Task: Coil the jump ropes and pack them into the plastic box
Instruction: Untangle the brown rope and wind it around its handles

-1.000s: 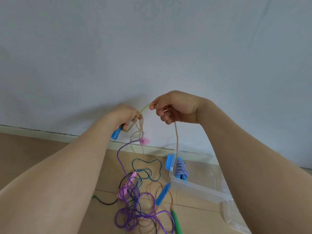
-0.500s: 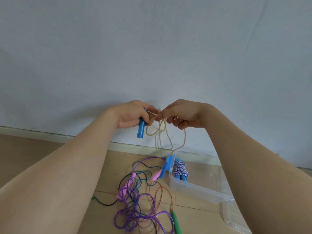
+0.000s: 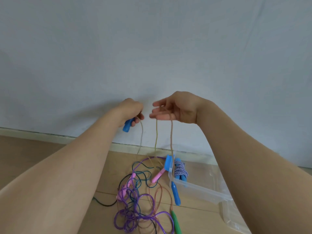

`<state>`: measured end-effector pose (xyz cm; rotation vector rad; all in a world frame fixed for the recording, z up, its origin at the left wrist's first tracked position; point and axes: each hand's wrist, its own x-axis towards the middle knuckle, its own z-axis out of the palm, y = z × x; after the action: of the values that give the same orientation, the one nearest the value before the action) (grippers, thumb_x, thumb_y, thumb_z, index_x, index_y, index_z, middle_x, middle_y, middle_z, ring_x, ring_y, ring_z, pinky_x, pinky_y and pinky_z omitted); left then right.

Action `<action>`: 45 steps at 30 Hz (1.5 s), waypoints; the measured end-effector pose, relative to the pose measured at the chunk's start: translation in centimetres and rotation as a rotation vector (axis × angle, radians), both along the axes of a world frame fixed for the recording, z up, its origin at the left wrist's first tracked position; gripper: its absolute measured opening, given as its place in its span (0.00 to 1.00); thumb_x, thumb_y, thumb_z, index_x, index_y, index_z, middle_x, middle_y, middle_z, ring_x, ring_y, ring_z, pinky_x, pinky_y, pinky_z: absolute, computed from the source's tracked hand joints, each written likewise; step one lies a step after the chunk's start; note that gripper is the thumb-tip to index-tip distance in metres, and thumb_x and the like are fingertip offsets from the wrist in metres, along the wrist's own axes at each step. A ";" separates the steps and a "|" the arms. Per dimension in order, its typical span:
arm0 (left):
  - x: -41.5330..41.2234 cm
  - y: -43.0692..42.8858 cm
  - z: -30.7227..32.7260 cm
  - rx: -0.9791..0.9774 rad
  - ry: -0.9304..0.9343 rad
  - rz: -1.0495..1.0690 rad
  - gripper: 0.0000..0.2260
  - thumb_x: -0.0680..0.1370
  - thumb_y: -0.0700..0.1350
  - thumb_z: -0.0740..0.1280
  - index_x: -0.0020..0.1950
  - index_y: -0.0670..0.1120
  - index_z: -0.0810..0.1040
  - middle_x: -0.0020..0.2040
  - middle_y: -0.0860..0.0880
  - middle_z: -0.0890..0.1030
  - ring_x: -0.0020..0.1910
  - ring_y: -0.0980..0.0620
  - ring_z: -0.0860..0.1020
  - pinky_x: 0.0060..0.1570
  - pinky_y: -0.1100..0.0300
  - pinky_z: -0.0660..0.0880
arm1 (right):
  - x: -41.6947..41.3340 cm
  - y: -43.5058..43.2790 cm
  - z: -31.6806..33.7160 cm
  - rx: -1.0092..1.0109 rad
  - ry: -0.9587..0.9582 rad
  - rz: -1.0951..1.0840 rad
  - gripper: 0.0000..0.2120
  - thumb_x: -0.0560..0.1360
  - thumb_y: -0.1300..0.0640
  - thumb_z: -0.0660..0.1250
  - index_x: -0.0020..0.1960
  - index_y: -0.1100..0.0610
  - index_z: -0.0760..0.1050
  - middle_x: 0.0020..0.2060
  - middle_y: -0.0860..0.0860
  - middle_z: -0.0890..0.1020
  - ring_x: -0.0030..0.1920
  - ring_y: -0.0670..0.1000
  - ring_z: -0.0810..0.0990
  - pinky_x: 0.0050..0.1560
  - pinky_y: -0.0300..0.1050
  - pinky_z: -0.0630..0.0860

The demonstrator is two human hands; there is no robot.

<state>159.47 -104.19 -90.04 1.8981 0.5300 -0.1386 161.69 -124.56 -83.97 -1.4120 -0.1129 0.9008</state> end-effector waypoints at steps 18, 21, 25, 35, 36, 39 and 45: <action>-1.8 -0.9 1.4 -0.198 0.149 -0.464 0.12 0.82 0.47 0.59 0.46 0.43 0.78 0.35 0.45 0.75 0.35 0.49 0.72 0.35 0.55 0.68 | 1.3 -0.8 0.1 -0.639 -0.839 -0.853 0.13 0.72 0.50 0.62 0.34 0.59 0.71 0.29 0.53 0.77 0.28 0.59 0.78 0.32 0.50 0.80; -1.7 -0.6 1.0 -0.136 0.082 -0.375 0.11 0.78 0.49 0.60 0.36 0.48 0.70 0.31 0.49 0.65 0.30 0.50 0.64 0.31 0.58 0.62 | 1.1 -1.5 -0.8 -0.985 -0.901 -0.634 0.18 0.76 0.48 0.56 0.42 0.60 0.76 0.38 0.55 0.83 0.34 0.57 0.82 0.40 0.46 0.80; -1.1 -1.1 1.5 -0.129 -0.078 -0.314 0.07 0.80 0.44 0.63 0.44 0.43 0.76 0.32 0.47 0.71 0.27 0.52 0.65 0.28 0.58 0.60 | -0.5 -1.2 -2.0 -1.142 -0.725 -0.070 0.09 0.74 0.59 0.62 0.46 0.63 0.77 0.36 0.58 0.86 0.27 0.57 0.86 0.40 0.55 0.87; -1.6 -2.1 2.5 -0.044 -0.092 -0.487 0.15 0.85 0.51 0.64 0.51 0.39 0.80 0.29 0.45 0.71 0.26 0.50 0.65 0.27 0.58 0.62 | 0.2 0.4 -2.1 -0.546 -0.619 0.276 0.23 0.79 0.69 0.64 0.71 0.53 0.73 0.60 0.55 0.79 0.43 0.56 0.90 0.42 0.49 0.85; -1.6 -2.0 2.6 -0.059 -0.114 -0.483 0.16 0.85 0.52 0.64 0.50 0.39 0.80 0.29 0.45 0.70 0.27 0.49 0.64 0.27 0.58 0.62 | 0.2 0.3 -2.3 -0.541 -0.559 0.308 0.21 0.81 0.67 0.63 0.72 0.53 0.72 0.61 0.56 0.79 0.45 0.57 0.90 0.45 0.51 0.86; -1.5 -1.9 2.4 -0.093 -0.132 -0.448 0.14 0.86 0.53 0.64 0.50 0.43 0.76 0.31 0.45 0.72 0.28 0.50 0.65 0.27 0.58 0.64 | 0.6 -0.1 -2.5 -0.569 -0.532 0.275 0.15 0.86 0.58 0.57 0.71 0.56 0.73 0.55 0.59 0.86 0.43 0.56 0.89 0.46 0.51 0.86; -1.2 -1.7 1.6 -0.166 -0.105 -0.392 0.15 0.87 0.50 0.61 0.65 0.40 0.73 0.38 0.46 0.78 0.30 0.52 0.70 0.27 0.61 0.64 | 1.0 -0.3 -2.6 -0.657 -0.644 0.133 0.16 0.85 0.59 0.51 0.61 0.56 0.77 0.41 0.58 0.88 0.34 0.56 0.87 0.34 0.47 0.81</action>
<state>158.30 -105.90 -88.46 1.8147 0.0679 -0.3265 162.71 -124.88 -86.52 -2.3022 -0.4282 0.5706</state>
